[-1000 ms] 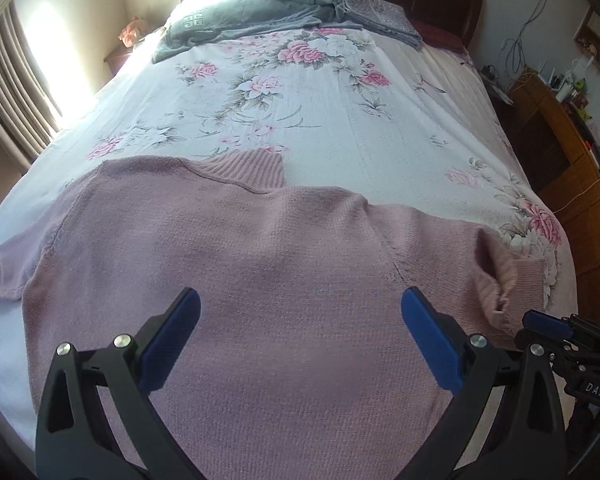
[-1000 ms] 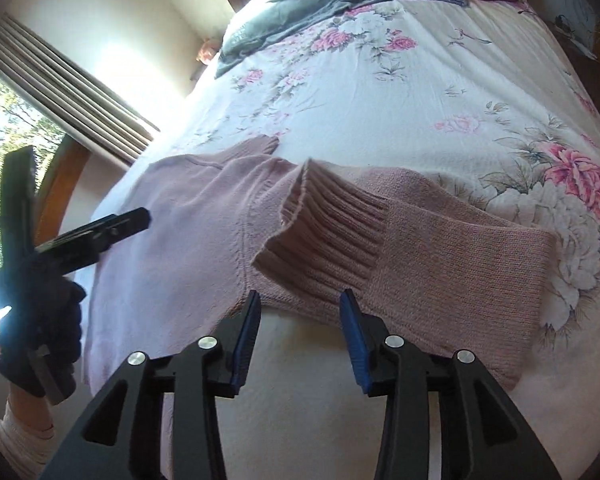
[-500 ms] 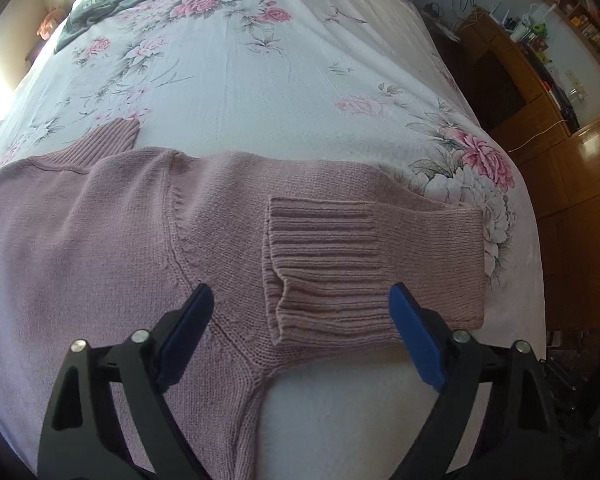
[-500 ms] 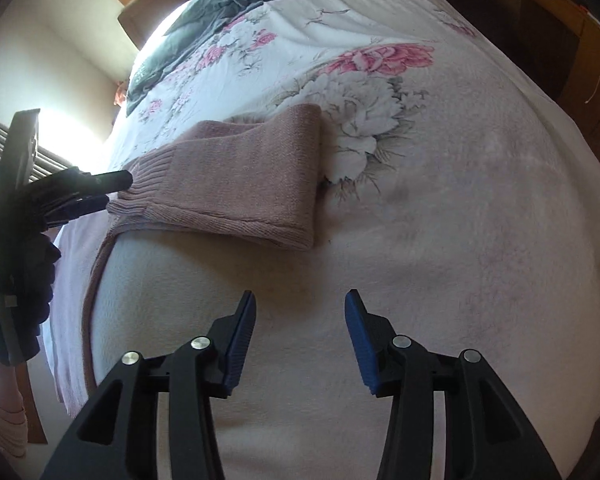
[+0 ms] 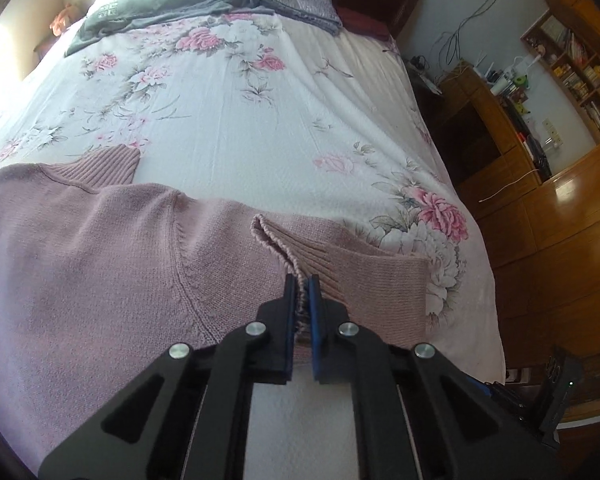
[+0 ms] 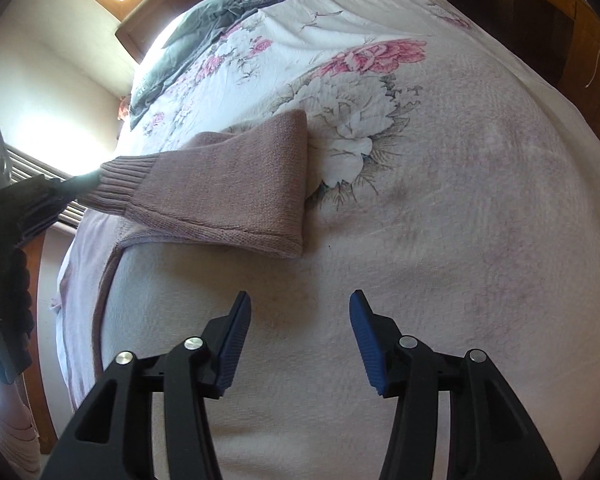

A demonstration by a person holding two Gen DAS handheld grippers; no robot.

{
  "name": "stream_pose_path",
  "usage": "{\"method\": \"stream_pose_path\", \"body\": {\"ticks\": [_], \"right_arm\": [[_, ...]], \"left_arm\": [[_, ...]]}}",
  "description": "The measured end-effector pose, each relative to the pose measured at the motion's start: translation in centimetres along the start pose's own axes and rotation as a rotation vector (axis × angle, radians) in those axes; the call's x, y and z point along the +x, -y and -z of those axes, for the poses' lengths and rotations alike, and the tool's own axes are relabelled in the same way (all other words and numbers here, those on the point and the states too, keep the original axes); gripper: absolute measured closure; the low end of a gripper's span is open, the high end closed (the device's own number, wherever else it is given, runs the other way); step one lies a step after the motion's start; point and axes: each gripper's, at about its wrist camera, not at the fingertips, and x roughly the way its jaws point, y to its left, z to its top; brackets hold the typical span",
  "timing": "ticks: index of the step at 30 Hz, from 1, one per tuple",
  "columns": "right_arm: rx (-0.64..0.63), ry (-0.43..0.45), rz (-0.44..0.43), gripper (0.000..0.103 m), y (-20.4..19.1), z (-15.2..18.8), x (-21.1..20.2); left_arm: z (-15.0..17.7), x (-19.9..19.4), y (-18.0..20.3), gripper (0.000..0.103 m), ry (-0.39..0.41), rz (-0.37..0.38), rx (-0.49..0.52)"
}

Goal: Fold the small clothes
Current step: 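Grasp the other sleeve cuff with the left gripper and fold it across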

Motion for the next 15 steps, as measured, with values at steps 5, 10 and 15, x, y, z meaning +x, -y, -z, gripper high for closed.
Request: {"method": "stream_pose_path", "body": {"ticks": [5, 10, 15], "right_arm": [[-0.016, 0.004, -0.015, 0.051, -1.6, -0.6, 0.5], [-0.032, 0.001, -0.031, 0.051, -3.4, -1.2, 1.1], [-0.068, -0.001, -0.053, 0.050, -6.2, -1.9, 1.5]], "left_arm": [[-0.9, -4.4, -4.1, 0.099, 0.103, -0.048, -0.040], [-1.7, -7.6, -10.3, 0.099, 0.161, -0.138, -0.117], [-2.5, -10.5, -17.2, 0.099, 0.208, -0.214, -0.213]]}}
